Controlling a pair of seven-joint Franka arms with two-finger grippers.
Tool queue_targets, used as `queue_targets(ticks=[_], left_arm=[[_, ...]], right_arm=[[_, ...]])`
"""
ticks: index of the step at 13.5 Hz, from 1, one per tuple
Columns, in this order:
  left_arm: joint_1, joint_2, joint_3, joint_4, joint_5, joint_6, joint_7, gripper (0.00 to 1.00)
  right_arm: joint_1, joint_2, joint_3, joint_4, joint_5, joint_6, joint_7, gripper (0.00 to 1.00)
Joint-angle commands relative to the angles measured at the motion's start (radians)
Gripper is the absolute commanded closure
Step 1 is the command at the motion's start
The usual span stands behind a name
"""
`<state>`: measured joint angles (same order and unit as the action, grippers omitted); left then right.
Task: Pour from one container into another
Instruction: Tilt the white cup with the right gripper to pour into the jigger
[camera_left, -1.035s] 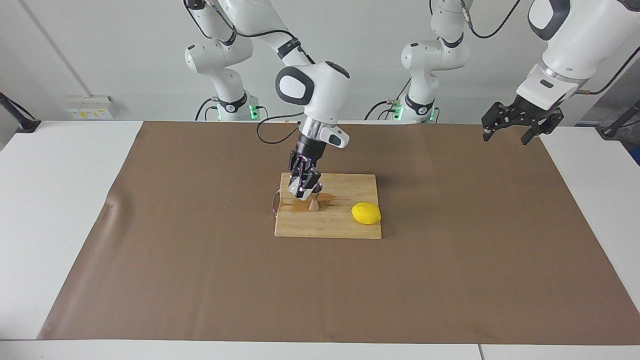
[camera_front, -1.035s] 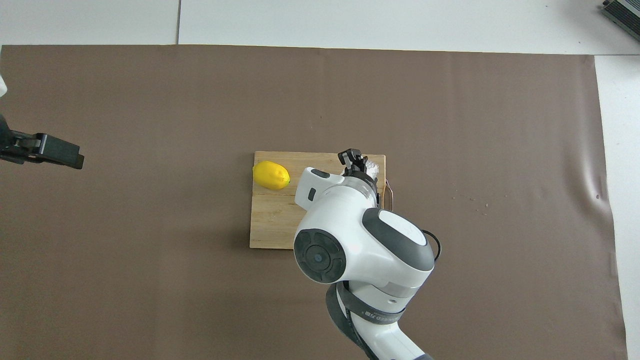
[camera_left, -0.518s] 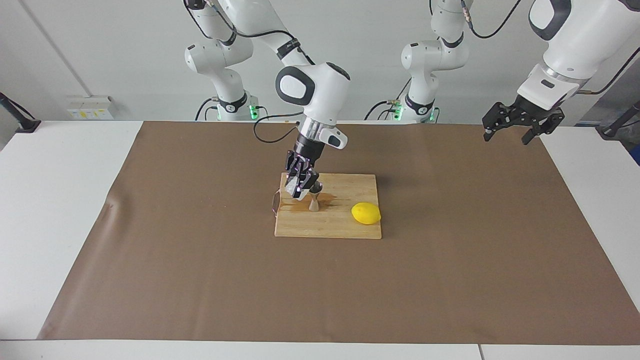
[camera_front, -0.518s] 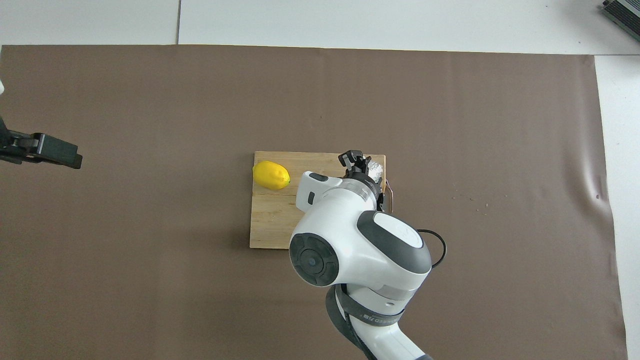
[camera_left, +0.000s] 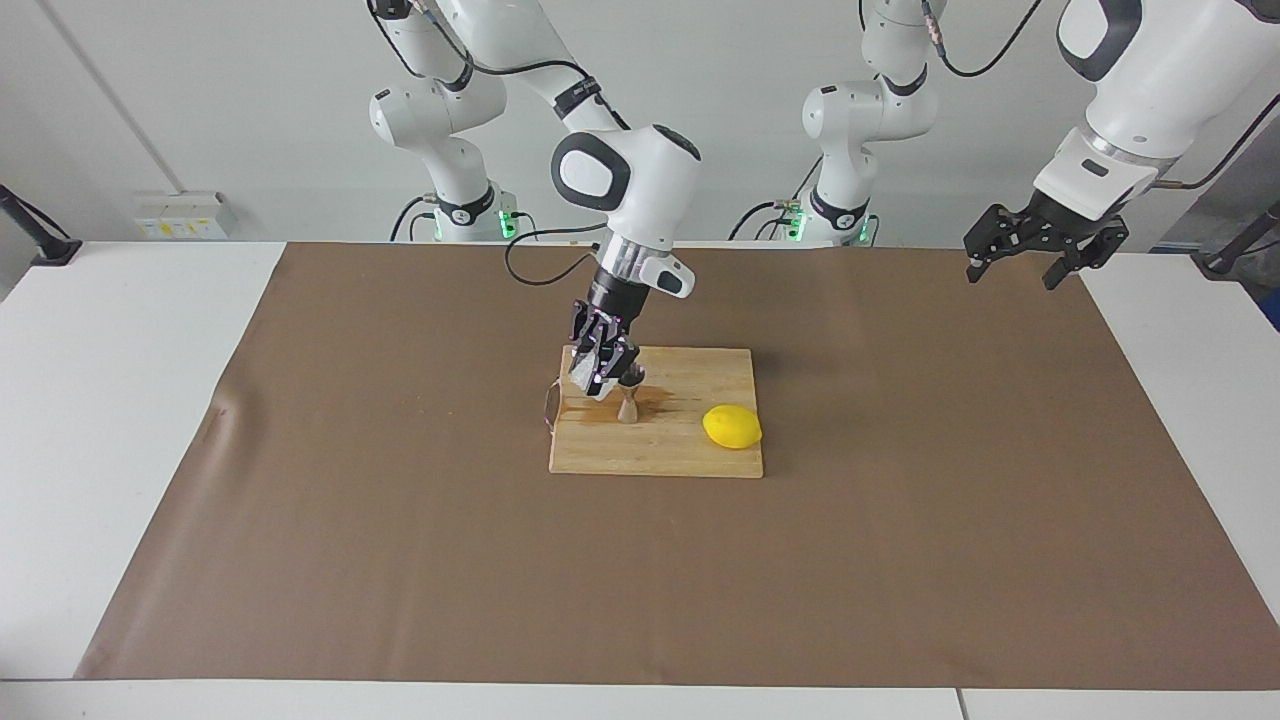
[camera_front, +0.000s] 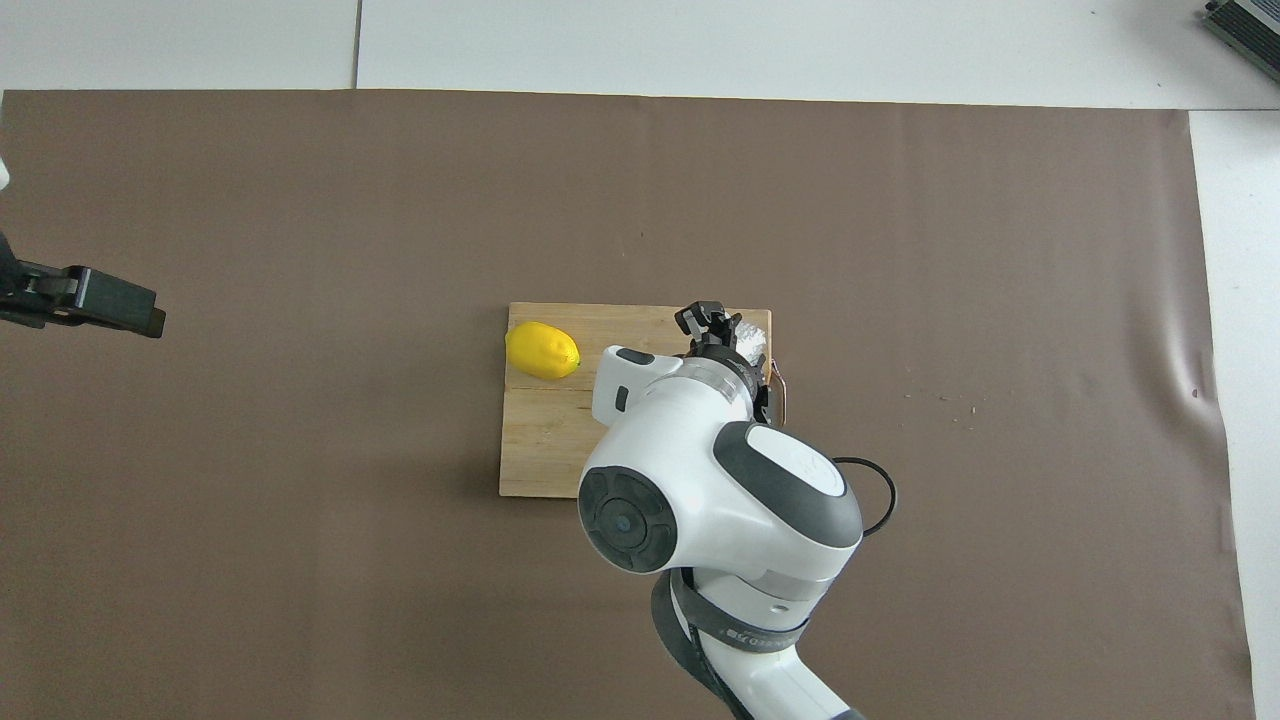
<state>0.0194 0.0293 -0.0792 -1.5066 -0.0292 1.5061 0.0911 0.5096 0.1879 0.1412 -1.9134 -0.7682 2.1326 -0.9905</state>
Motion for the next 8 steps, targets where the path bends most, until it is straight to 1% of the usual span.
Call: queue_targets(ticks=[1, 2, 8], left_arm=[[-0.001, 0.0, 0.003, 0.002, -0.011, 0.0, -0.002, 0.0], [0.001, 0.0, 0.003, 0.002, -0.011, 0.002, -0.002, 0.0], [0.004, 0.004, 0.003, 0.0, -0.011, 0.003, -0.002, 0.0]], right_arm=[[0.003, -0.013, 0.008, -0.01, -0.032, -0.022, -0.026, 0.75], [0.009, -0.012, 0.008, -0.003, -0.051, -0.04, -0.039, 0.75], [0.033, -0.004, 0.009, 0.011, -0.056, -0.059, -0.033, 0.75]])
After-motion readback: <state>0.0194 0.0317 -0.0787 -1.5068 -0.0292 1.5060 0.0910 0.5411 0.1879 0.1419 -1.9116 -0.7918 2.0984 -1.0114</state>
